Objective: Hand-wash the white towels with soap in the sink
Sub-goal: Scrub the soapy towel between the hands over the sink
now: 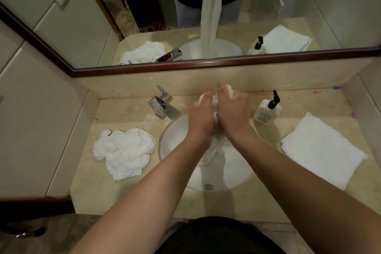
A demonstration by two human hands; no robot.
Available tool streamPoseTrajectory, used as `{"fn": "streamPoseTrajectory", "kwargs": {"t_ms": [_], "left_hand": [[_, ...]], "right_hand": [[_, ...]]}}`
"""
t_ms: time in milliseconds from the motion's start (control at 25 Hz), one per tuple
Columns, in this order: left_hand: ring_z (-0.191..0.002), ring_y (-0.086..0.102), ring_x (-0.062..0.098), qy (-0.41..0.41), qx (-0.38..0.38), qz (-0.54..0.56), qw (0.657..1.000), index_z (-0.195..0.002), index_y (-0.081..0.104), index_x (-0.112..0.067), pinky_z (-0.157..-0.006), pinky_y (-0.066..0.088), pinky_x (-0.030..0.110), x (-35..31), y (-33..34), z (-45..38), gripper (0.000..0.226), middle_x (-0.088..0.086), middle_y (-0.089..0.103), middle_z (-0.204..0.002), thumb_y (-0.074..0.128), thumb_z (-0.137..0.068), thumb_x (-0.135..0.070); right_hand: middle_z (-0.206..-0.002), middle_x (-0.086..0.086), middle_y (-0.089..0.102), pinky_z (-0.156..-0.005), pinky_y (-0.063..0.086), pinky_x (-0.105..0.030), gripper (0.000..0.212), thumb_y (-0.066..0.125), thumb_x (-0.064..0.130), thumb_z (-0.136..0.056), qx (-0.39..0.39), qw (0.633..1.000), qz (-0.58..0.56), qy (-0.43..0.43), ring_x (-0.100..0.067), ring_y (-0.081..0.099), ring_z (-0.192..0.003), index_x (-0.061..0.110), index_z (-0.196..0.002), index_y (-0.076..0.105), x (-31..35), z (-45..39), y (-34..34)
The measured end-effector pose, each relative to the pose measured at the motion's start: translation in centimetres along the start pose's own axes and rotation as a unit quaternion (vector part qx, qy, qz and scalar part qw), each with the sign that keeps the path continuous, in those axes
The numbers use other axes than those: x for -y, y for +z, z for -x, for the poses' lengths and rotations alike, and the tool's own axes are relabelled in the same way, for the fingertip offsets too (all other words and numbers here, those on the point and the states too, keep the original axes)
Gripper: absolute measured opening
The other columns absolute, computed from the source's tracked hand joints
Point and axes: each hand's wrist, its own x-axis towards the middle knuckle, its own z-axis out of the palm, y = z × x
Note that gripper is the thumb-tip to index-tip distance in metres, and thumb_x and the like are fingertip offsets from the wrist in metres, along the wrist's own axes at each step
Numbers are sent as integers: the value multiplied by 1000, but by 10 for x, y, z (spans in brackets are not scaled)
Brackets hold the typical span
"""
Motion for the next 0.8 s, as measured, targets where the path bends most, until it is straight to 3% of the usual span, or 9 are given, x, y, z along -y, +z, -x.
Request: {"fn": "streamPoseTrajectory", "kwargs": {"t_ms": [80,160,240,320,400,560,680,720,800], "left_hand": [[-53,62,4,-3,-19,2,1000,-74,67,-14,-51,48,17,0,1,0,37,-8,66,-55,56,-100,-38],[-50,59,6,-24,-46,26,998,-71,64,-13,-51,47,19,-1,0,-1,39,-8,63,-51,58,-99,-39],[-53,62,4,-11,-7,10,1000,-73,66,-14,-55,49,20,1,2,0,37,-8,66,-55,54,-102,-35],[-51,61,2,12,-5,-11,1000,-70,66,-16,-54,49,19,2,2,-2,39,-8,66,-54,52,-102,-33],[-50,59,4,-13,-38,13,999,-69,63,-15,-51,47,20,-1,-6,-8,41,-8,63,-53,52,-102,-36],[-66,65,11,-11,80,-23,996,-82,70,-13,-58,51,23,2,-16,-9,40,0,70,-70,48,-103,-38],[-64,63,13,-19,-10,14,1000,-77,67,-11,-64,50,29,-2,-26,-19,43,1,67,-67,50,-102,-41],[-68,65,16,-18,-7,27,999,-78,67,-9,-68,52,32,-2,-30,-22,43,3,68,-71,50,-101,-42],[-86,71,29,-1,57,-23,998,-91,71,-3,-78,56,43,-2,-37,-21,47,13,74,-87,48,-101,-43]], "right_hand": [[-46,6,55,-48,39,-30,47,54,28,-101,7,1000,-6,2,-8,50,-44,20,-54,56,-1,0,2],[-49,0,57,-46,43,-36,48,53,31,-100,27,999,18,-10,-15,53,-46,15,-55,59,-2,1,2],[-48,-1,55,-50,43,-40,50,54,28,-100,-14,1000,27,6,-14,51,-47,17,-52,53,-6,-10,0],[-46,2,53,-51,41,-36,50,55,28,-100,-29,999,17,31,-12,51,-45,17,-51,52,-5,-11,2],[-51,-7,58,-50,44,-41,48,54,29,-99,14,1000,26,11,-24,56,-49,9,-56,58,-4,-1,9],[-50,-6,53,-51,45,-49,49,54,28,-99,-45,998,14,29,-21,49,-48,17,-52,52,0,-13,14],[-54,-5,60,-49,47,-38,43,52,29,-101,7,1000,29,1,-23,60,-51,17,-61,62,5,6,31],[-52,-1,59,-47,46,-34,44,51,29,-101,21,999,40,-5,-18,60,-50,18,-60,63,6,10,35],[-44,5,52,-44,40,-24,48,53,29,-101,-42,998,50,14,-4,52,-42,20,-54,56,10,3,38]]}}
